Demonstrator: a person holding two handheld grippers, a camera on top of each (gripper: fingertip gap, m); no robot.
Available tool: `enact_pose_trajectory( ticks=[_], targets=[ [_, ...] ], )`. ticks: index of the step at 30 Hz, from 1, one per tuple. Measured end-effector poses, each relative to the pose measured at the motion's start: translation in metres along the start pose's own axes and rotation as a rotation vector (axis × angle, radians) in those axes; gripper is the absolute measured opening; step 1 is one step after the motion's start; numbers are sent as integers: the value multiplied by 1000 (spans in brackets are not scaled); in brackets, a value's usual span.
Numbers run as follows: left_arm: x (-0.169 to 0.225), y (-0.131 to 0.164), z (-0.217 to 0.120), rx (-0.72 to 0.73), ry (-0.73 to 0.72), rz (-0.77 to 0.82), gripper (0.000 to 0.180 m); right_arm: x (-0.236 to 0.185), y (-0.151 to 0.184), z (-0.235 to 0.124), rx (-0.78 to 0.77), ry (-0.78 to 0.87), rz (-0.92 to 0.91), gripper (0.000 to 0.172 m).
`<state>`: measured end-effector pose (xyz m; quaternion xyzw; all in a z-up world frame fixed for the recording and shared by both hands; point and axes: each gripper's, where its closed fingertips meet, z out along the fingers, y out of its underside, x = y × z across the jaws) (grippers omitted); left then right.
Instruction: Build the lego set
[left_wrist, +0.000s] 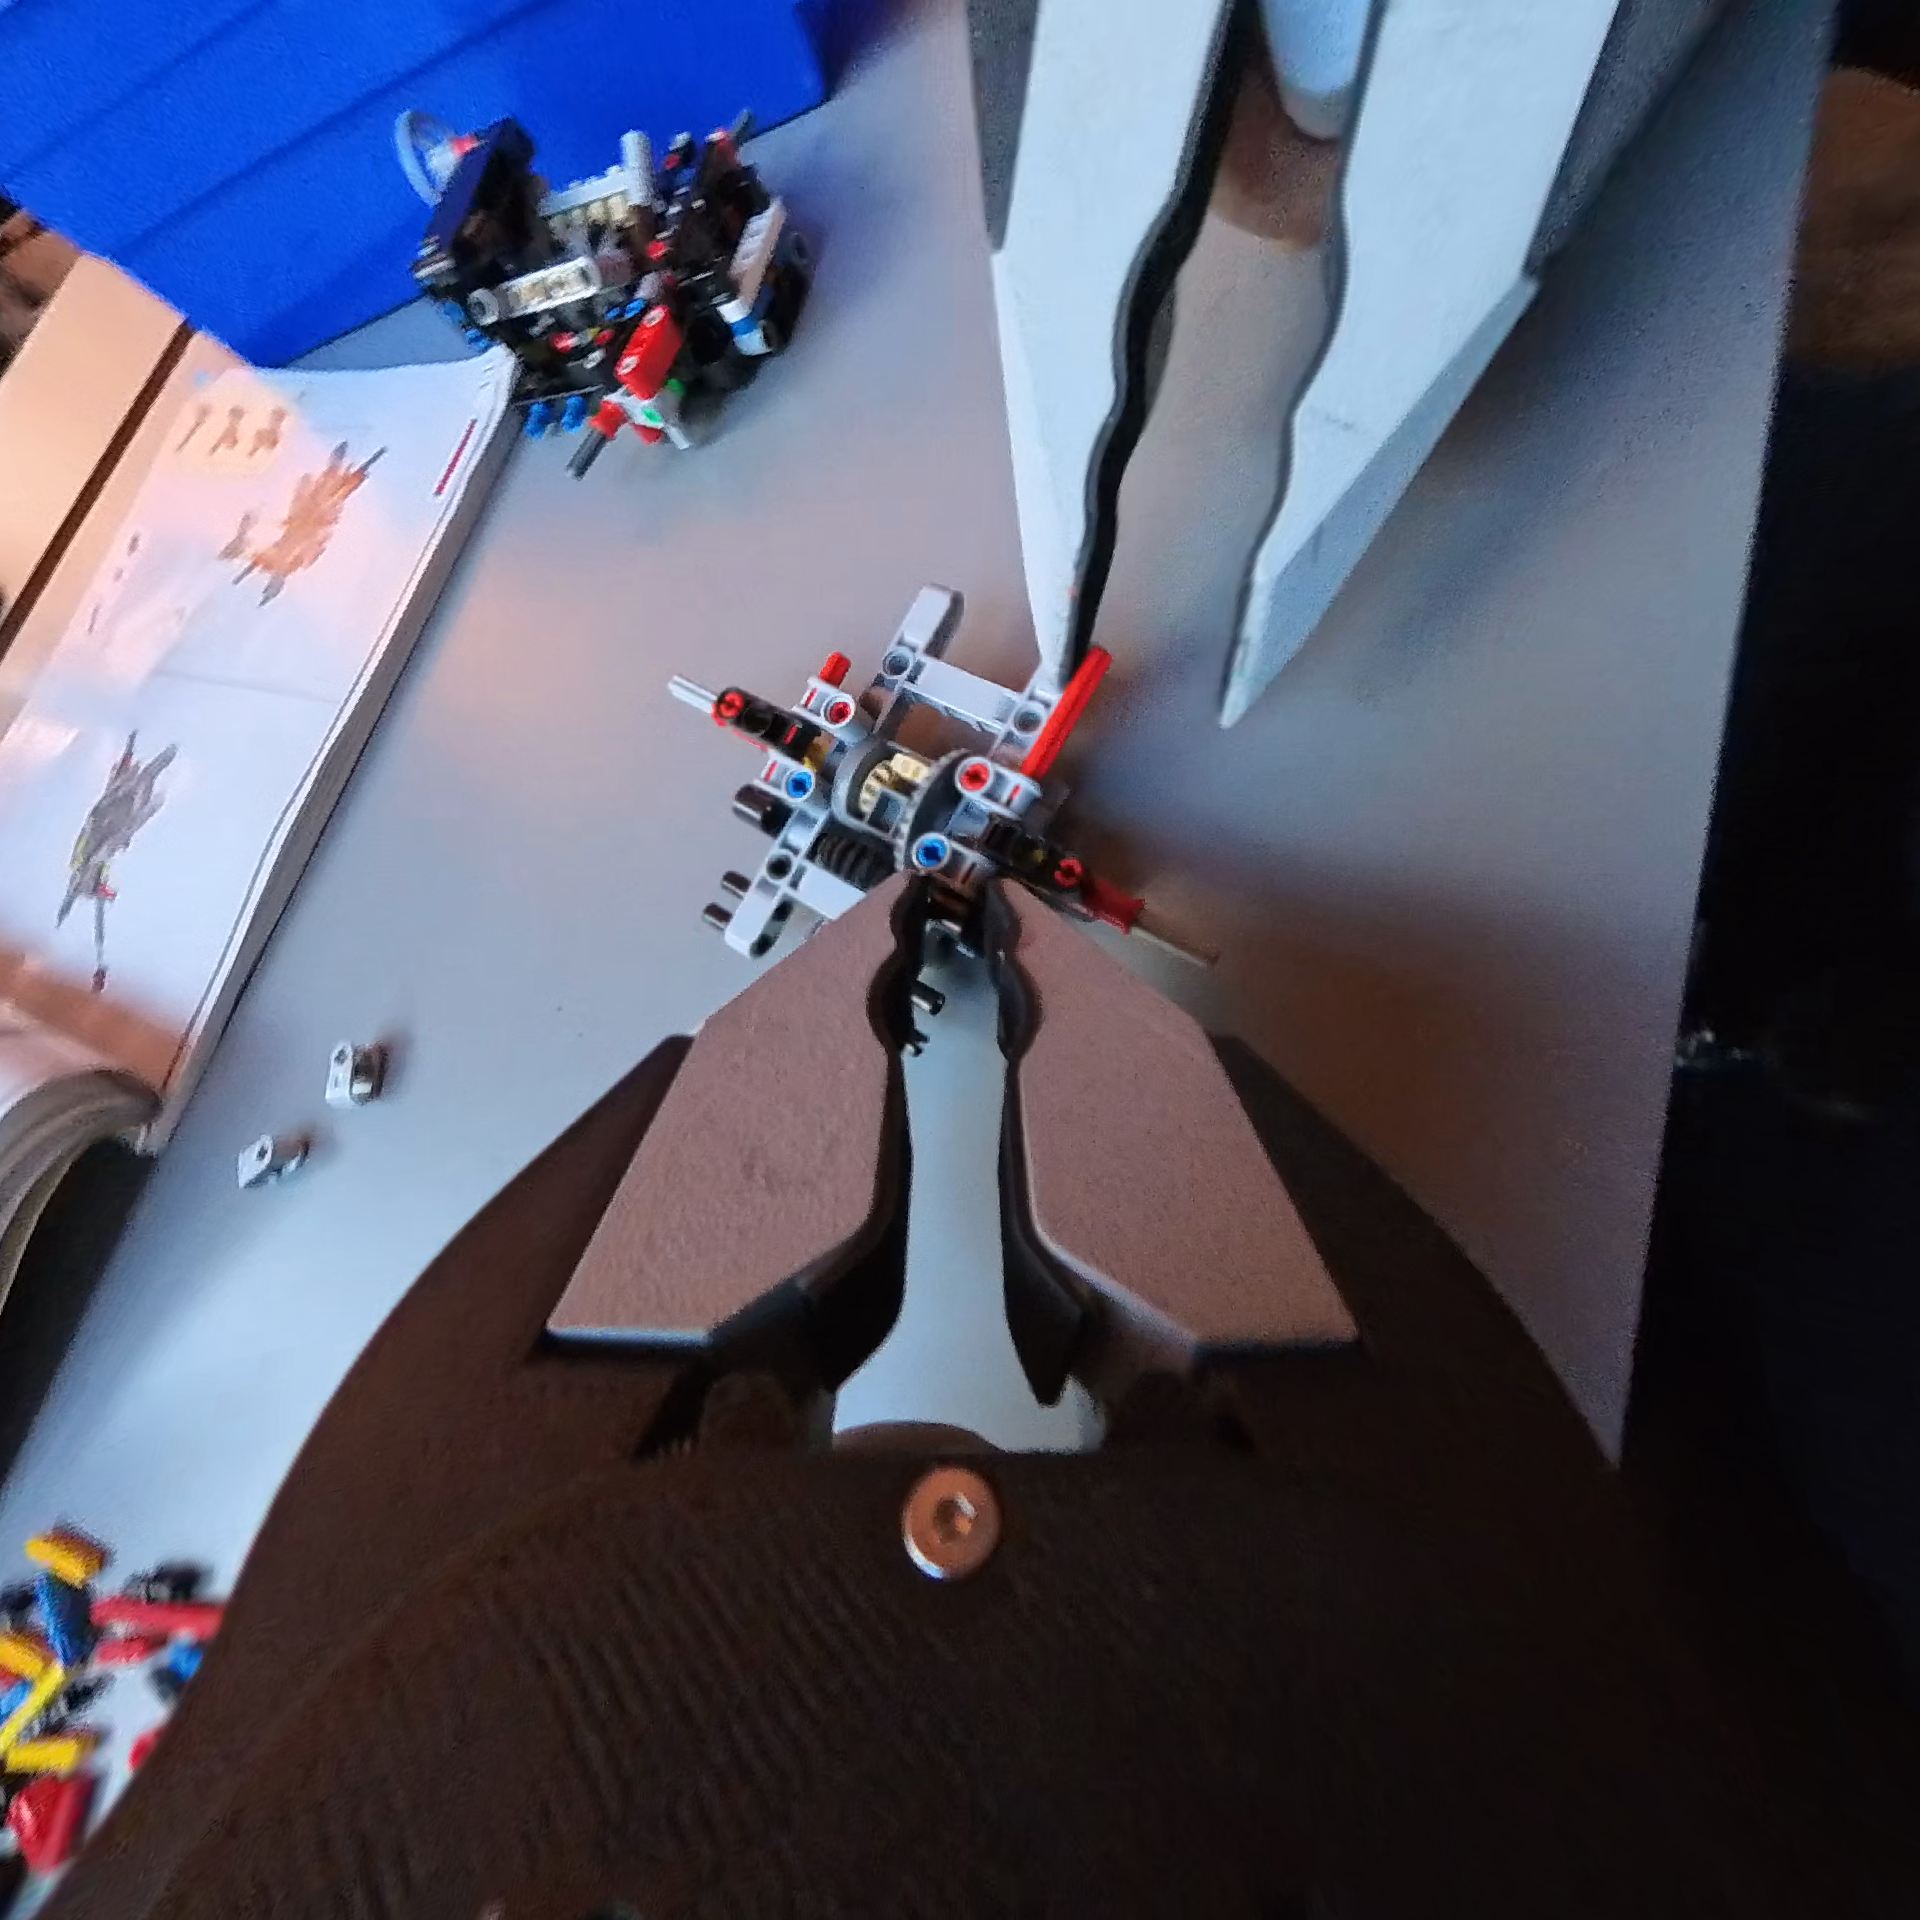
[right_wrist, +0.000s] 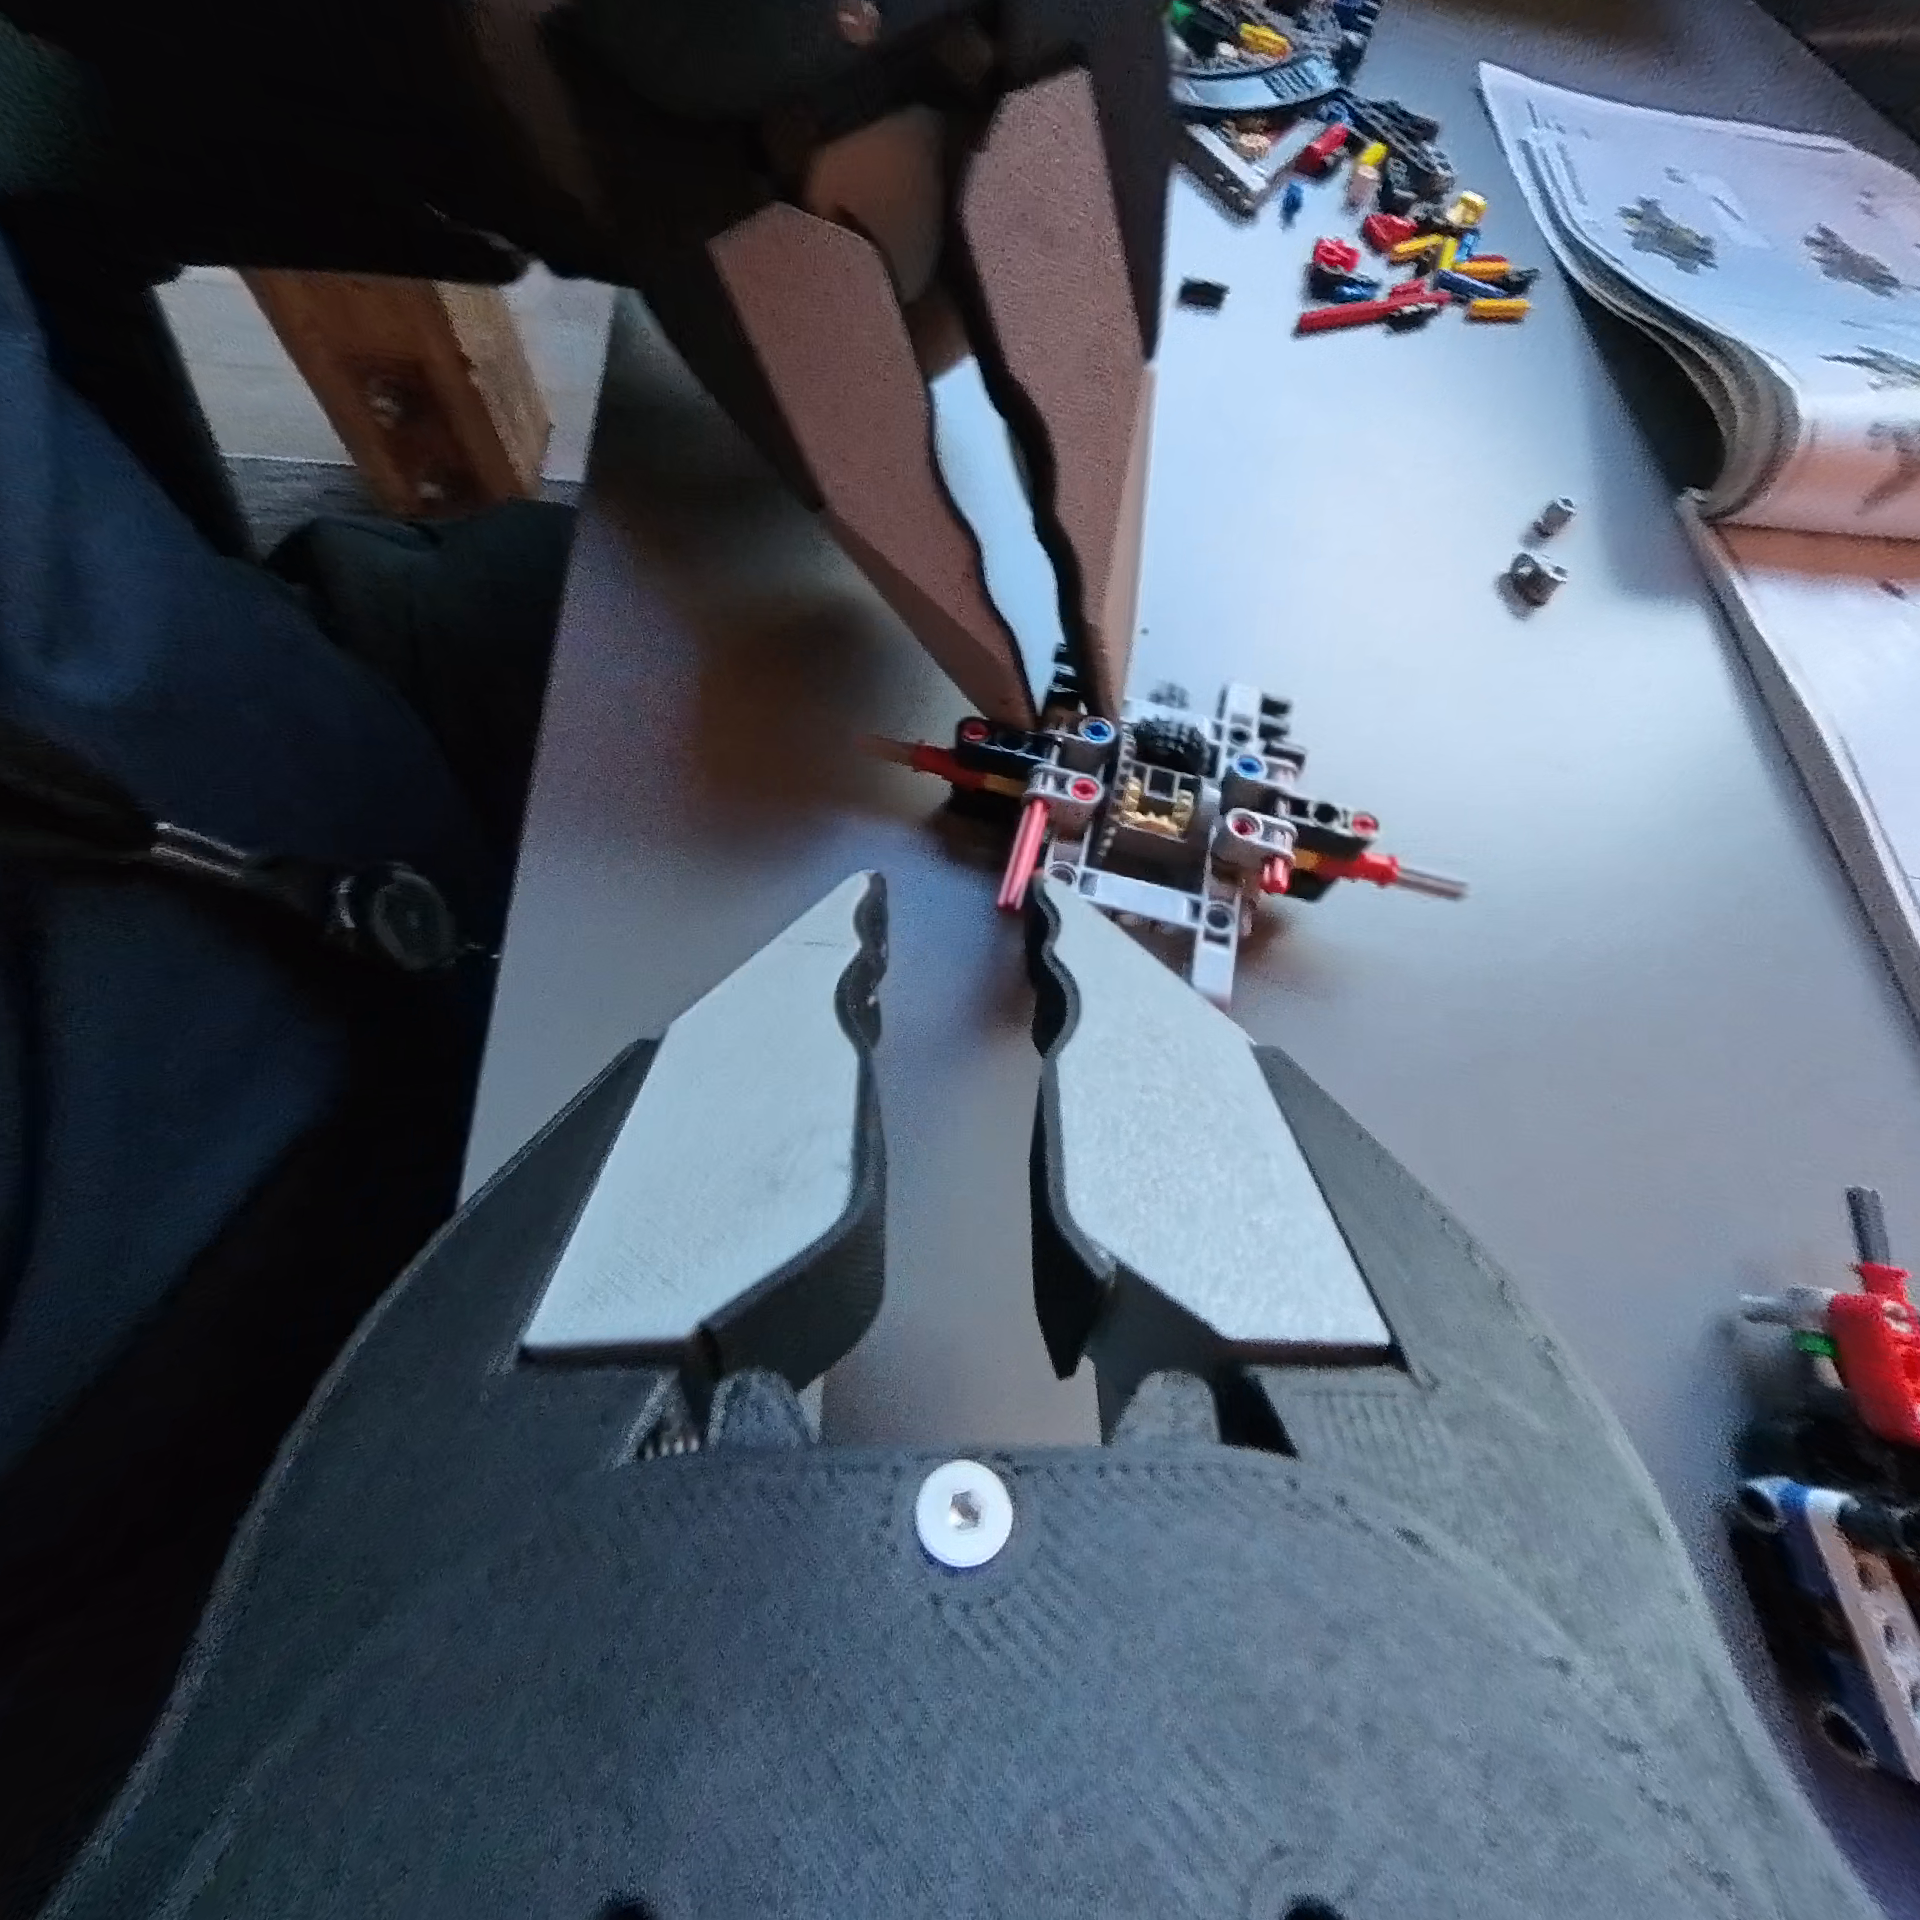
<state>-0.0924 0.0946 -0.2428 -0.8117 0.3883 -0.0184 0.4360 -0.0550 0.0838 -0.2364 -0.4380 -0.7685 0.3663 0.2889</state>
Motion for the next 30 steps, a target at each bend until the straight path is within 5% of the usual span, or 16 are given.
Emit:
enact_pose_trajectory(
  ticks=[6,12,16,24,30],
  targets=[
    [4,-2,0,108,226,154,8,-8,-13,-18,86,-78,-15,26],
    [6,-1,-2,157,332,279,12,3,-18,-17,16,-66,-191,49],
    [-1,3,-13,118,361,143,40,3,-18,-10,-75,-141,-328,53],
    [15,0,-26,49,373,-261,31,4,-12,8,-185,-333,-379,63],
    [21,13,-5,-50,276,-252,23,0,-6,22,-233,-449,-361,58]
  ],
)
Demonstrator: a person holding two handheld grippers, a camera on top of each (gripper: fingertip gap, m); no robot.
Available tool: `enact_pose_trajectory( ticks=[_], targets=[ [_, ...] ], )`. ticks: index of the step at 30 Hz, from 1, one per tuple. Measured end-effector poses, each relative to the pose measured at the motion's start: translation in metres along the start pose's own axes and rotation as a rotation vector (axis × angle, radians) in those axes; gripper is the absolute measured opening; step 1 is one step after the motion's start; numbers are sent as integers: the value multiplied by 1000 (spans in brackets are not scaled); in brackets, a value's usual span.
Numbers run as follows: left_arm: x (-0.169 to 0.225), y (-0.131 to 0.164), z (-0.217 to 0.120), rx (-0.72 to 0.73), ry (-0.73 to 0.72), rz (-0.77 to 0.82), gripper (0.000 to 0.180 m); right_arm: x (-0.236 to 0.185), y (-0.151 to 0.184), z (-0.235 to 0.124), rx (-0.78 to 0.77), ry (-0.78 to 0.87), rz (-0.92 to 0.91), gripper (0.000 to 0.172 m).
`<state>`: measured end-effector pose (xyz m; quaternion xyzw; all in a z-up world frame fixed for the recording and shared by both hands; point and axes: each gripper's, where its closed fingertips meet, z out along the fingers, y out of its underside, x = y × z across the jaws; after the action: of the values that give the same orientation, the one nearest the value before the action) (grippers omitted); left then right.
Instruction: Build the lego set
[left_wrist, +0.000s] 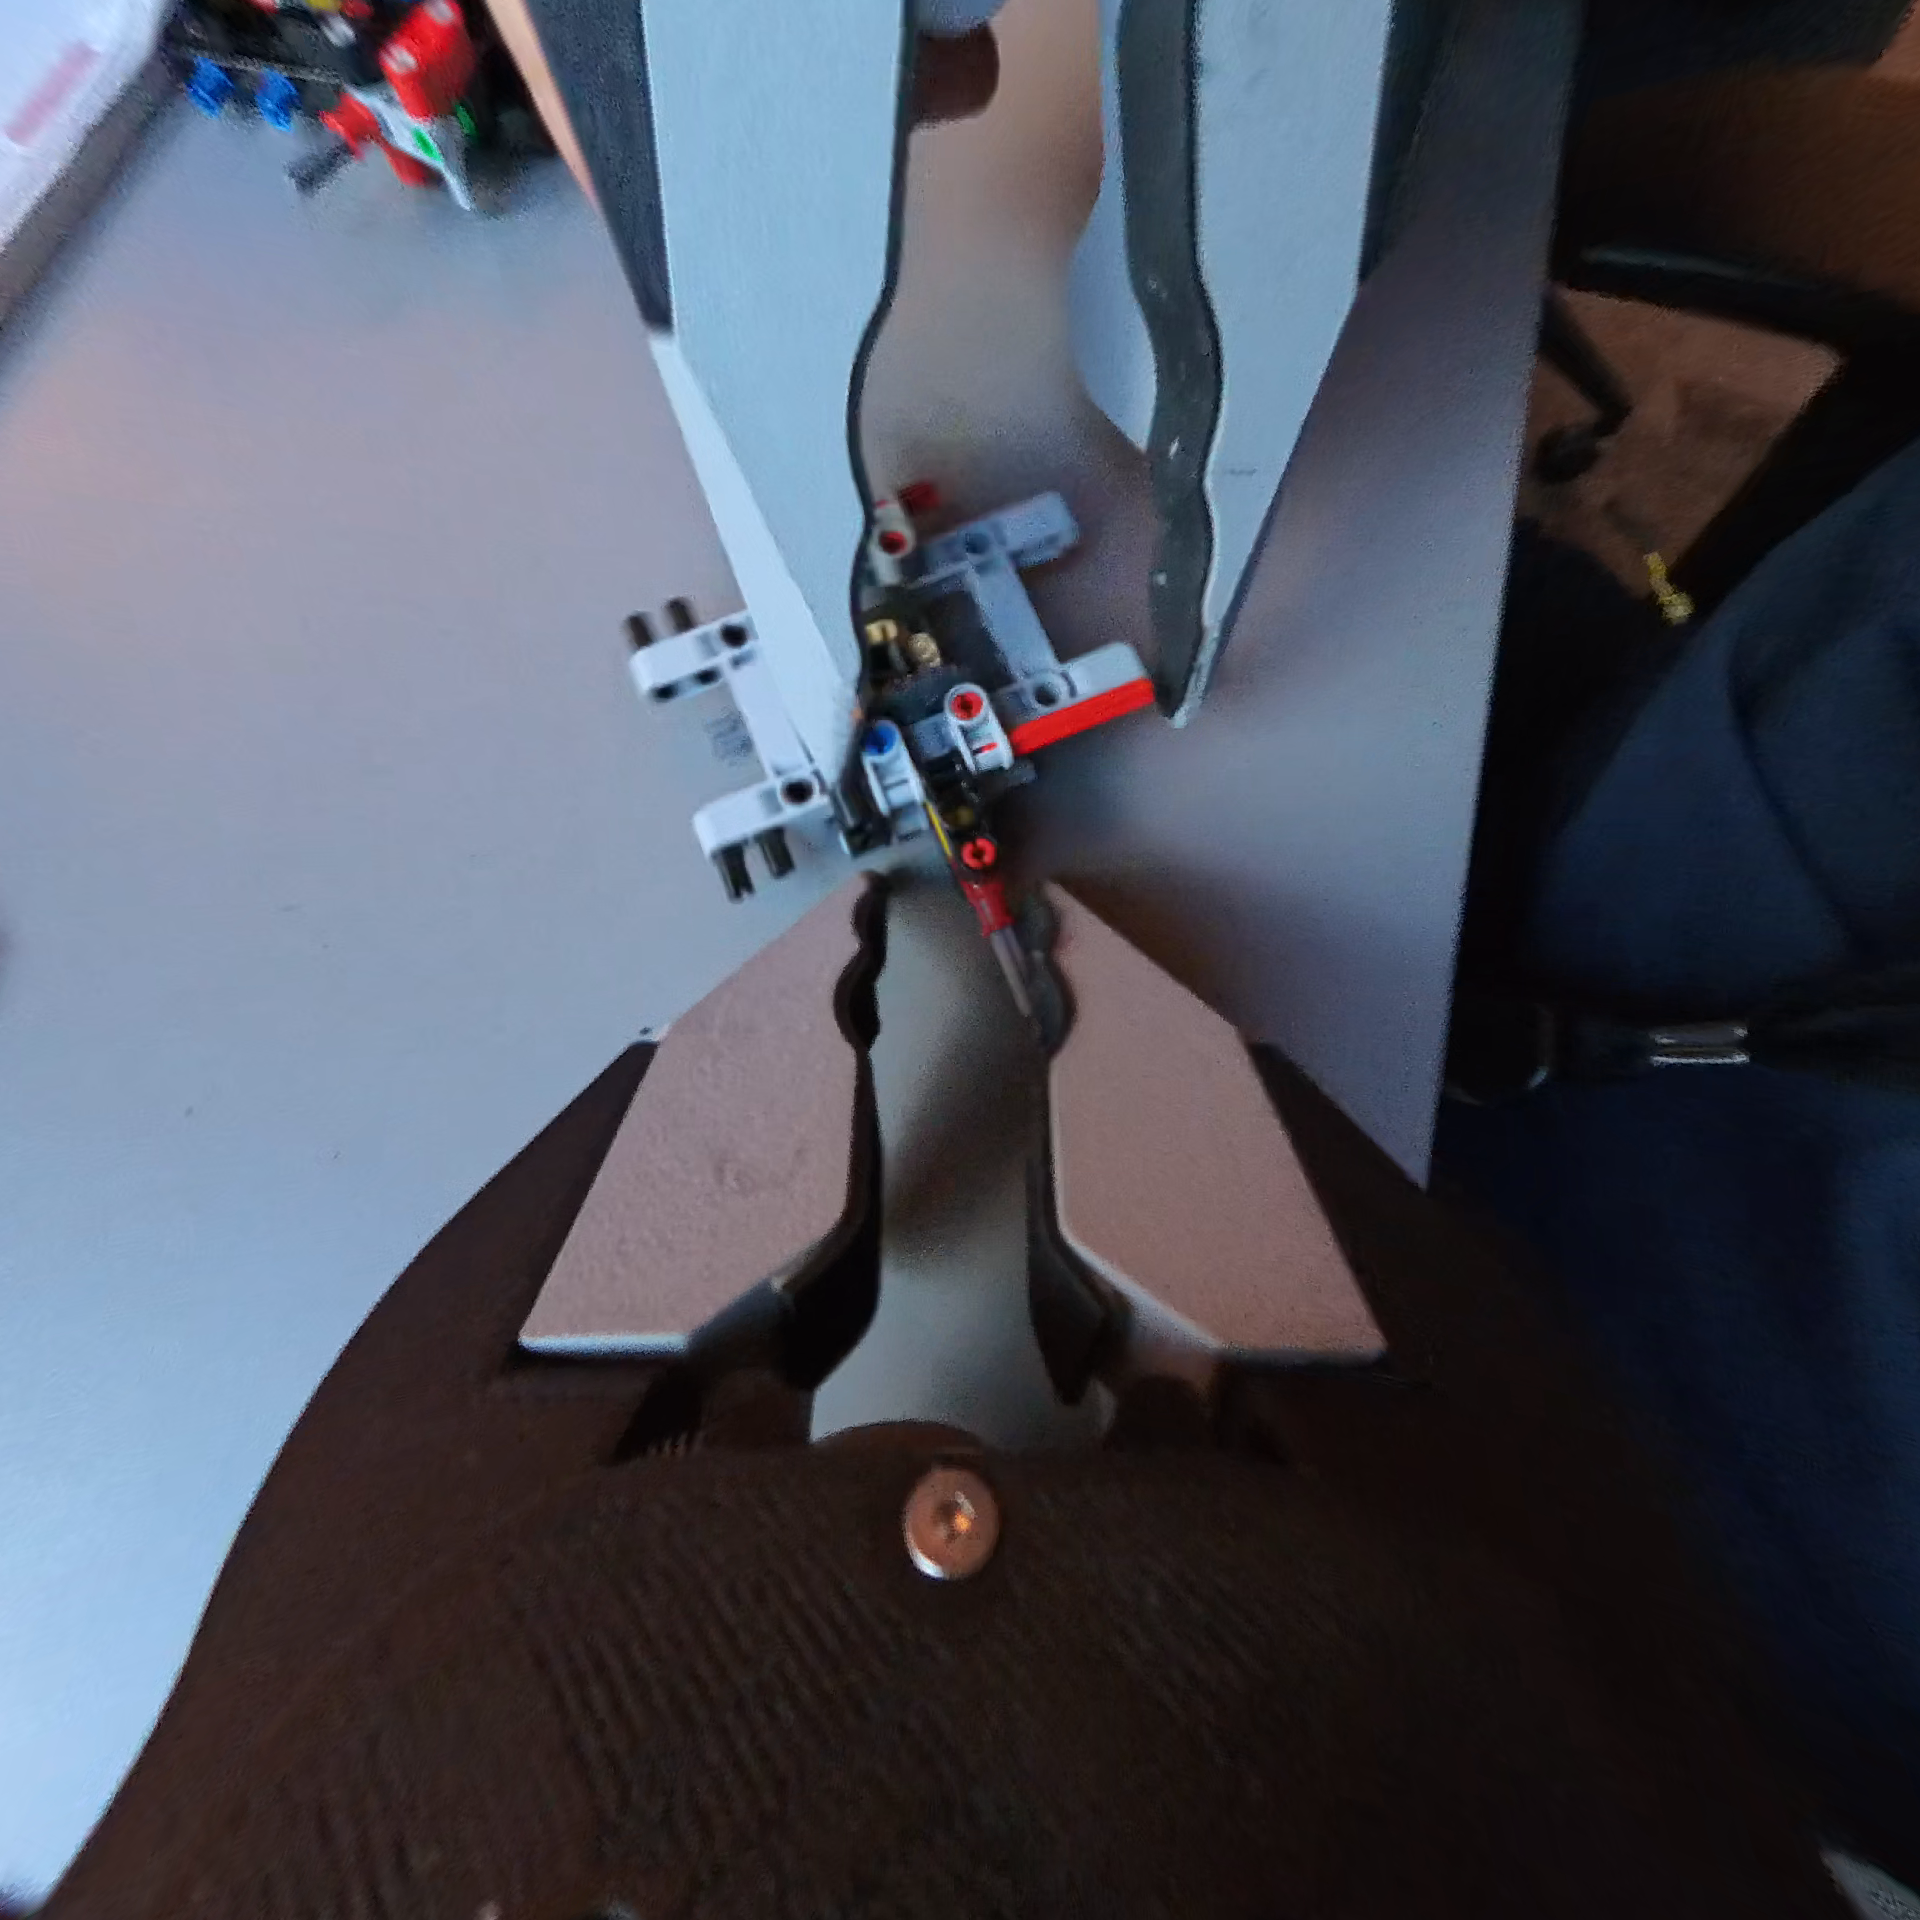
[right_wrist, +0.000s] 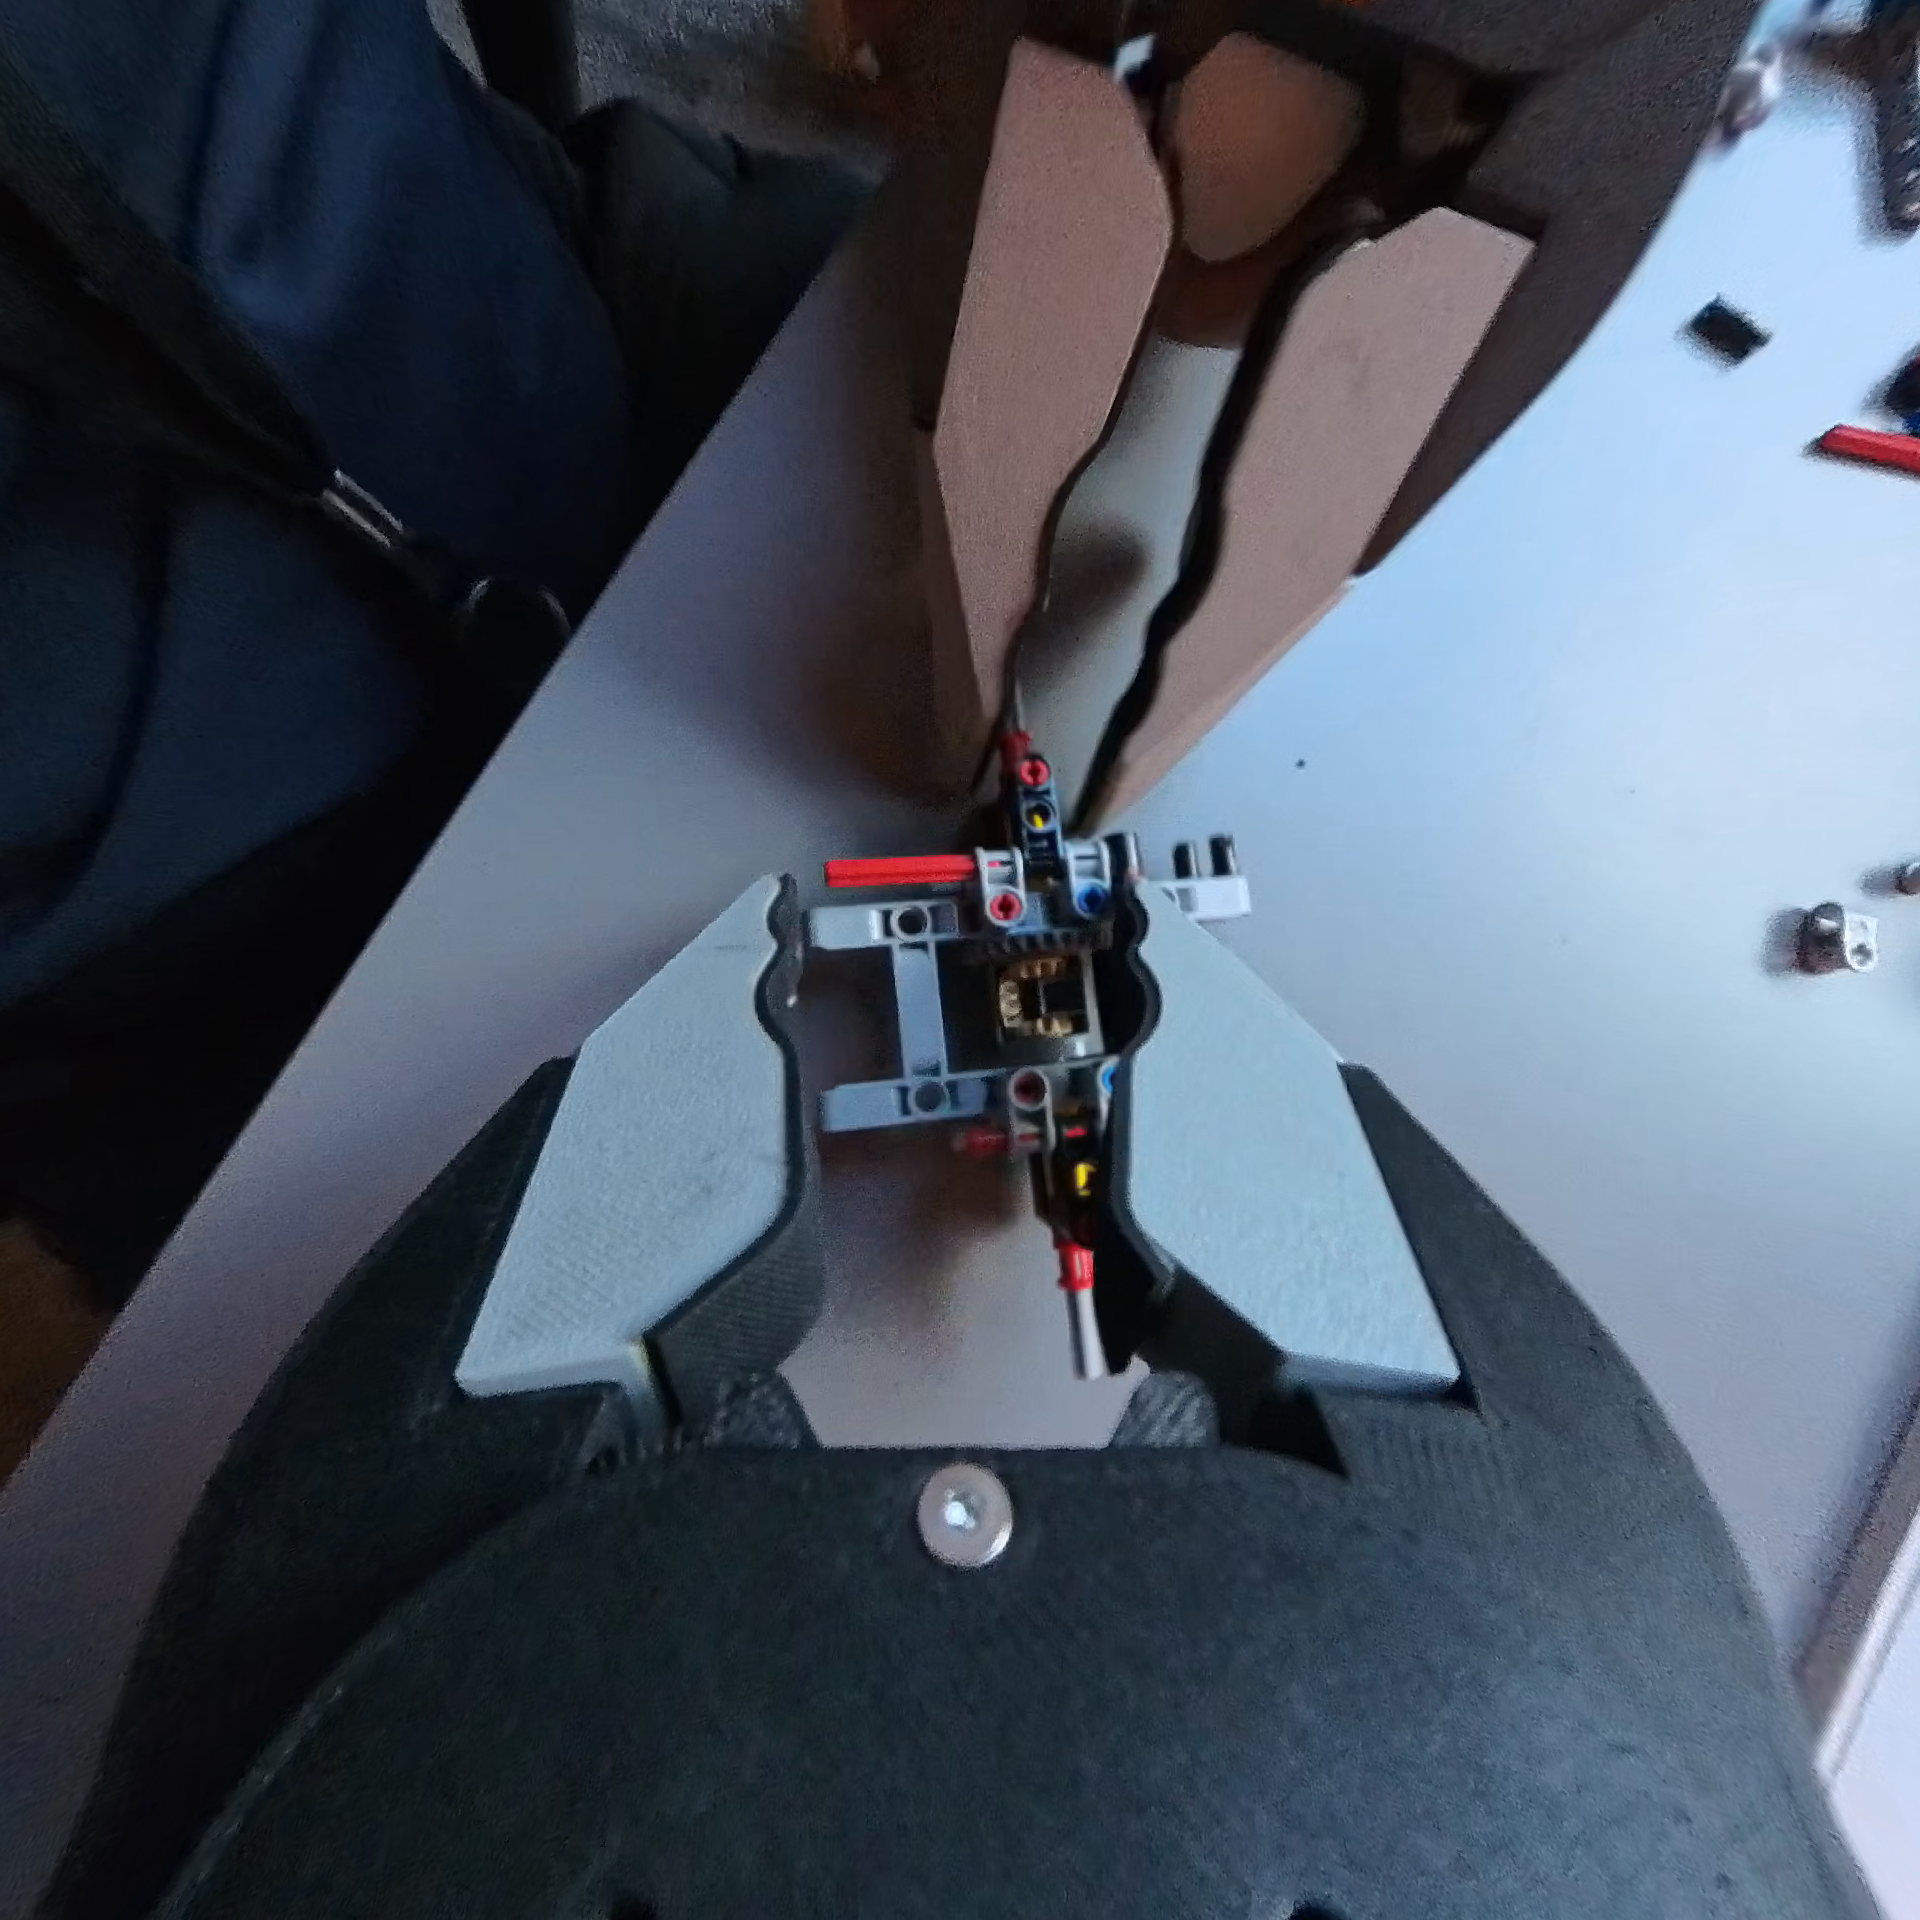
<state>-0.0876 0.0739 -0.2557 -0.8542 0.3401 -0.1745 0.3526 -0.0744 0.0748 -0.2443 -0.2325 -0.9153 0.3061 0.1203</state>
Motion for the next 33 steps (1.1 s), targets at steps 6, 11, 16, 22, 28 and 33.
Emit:
enact_pose_trajectory(
  ticks=[6,11,16,22,28,33],
  targets=[
    [-10,4,-5,-18,-69,124,8,12,-3,2,30,41,68,56],
    [-17,7,-8,-8,-71,159,6,12,-6,1,63,10,89,63],
    [-18,7,-9,-4,-76,149,5,27,-18,-3,160,46,183,67],
    [-19,5,-7,-6,-61,122,5,25,-18,4,119,89,169,67],
    [-20,5,-6,-5,-64,112,5,24,-14,4,101,139,208,56],
    [-19,3,-4,-4,-58,103,5,22,-11,8,94,132,229,58]
  ],
)
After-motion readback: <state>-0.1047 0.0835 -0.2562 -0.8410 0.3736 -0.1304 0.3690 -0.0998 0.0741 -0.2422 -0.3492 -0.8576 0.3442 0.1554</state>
